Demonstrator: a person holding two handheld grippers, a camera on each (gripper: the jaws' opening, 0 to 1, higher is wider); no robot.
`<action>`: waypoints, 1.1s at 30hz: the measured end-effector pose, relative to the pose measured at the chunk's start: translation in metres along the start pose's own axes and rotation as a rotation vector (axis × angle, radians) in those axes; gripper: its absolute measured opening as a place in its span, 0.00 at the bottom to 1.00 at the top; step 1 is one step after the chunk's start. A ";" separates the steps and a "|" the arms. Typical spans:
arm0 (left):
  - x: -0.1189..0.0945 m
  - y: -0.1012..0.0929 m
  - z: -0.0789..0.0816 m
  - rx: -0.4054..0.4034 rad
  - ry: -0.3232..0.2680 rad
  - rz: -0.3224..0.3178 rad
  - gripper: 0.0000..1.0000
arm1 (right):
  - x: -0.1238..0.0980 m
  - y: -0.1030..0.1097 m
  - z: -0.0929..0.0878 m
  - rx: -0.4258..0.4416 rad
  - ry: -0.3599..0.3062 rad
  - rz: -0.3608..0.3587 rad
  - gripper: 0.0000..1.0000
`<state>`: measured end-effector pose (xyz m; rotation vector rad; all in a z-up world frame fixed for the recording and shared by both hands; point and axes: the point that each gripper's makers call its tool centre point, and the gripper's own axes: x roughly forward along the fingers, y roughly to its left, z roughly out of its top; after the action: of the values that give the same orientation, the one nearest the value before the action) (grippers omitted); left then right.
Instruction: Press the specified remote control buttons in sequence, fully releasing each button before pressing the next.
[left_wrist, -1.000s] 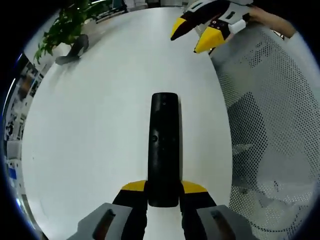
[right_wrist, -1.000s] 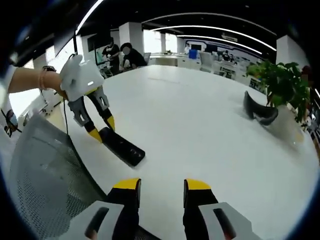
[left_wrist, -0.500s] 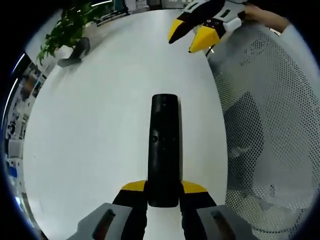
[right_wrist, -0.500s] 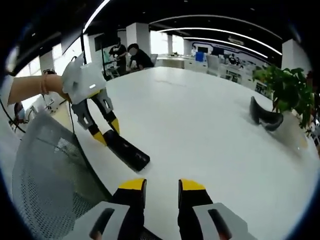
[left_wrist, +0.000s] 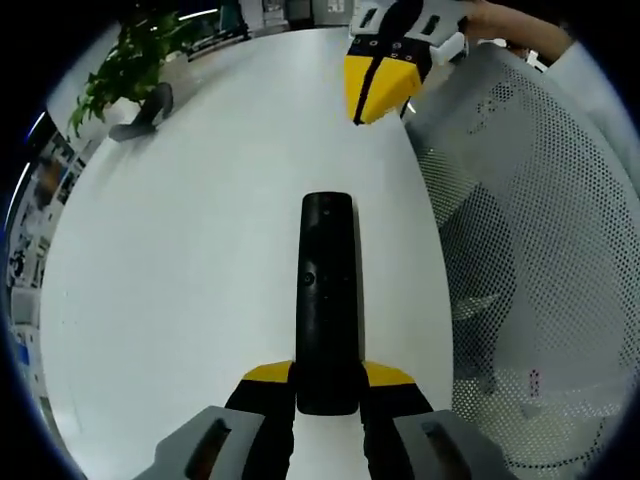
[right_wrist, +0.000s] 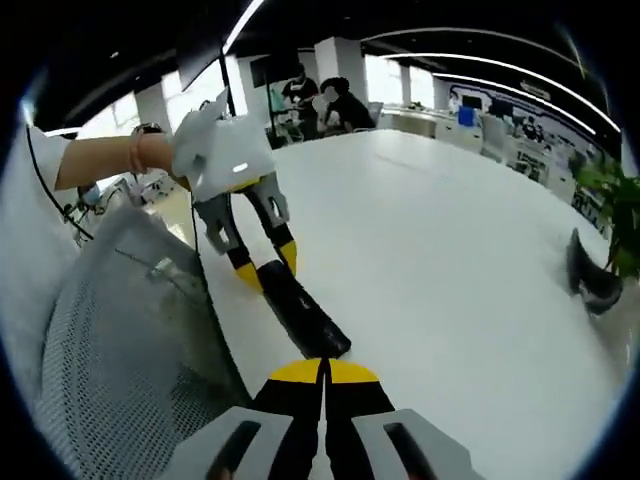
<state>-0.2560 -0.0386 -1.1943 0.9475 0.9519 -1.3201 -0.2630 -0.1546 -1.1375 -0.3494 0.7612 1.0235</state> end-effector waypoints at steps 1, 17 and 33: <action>0.000 0.000 0.000 0.001 -0.001 -0.001 0.24 | 0.008 -0.004 -0.003 -0.036 0.037 0.010 0.00; 0.000 0.001 0.001 -0.012 0.004 -0.006 0.24 | 0.045 -0.001 -0.011 -0.257 0.208 0.120 0.00; 0.001 0.001 0.001 0.005 0.001 -0.012 0.24 | 0.054 -0.008 -0.010 -0.307 0.344 0.085 0.00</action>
<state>-0.2548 -0.0397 -1.1946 0.9475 0.9574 -1.3325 -0.2439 -0.1301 -1.1838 -0.7781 0.9330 1.1788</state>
